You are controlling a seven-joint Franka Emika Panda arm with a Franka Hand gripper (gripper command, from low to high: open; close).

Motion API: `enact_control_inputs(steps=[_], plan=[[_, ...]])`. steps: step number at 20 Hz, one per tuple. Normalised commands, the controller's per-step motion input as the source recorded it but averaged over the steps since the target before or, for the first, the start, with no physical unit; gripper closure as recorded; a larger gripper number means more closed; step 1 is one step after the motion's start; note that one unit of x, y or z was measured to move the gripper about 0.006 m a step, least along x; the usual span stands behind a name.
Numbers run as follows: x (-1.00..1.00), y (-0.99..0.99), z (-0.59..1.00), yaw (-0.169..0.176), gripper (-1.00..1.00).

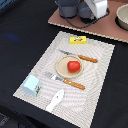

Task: Interact with the objects in diverse but meaningful ways.

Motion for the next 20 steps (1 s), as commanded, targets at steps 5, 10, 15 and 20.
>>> enact_control_inputs(steps=[5, 10, 15, 20], plan=[[0.94, 0.23, 0.92, 0.0, 1.0], [0.93, 0.2, 0.73, 0.0, 1.0], [0.78, 0.06, 0.24, 0.007, 1.0], [0.48, -0.08, -0.1, 0.005, 1.0]])
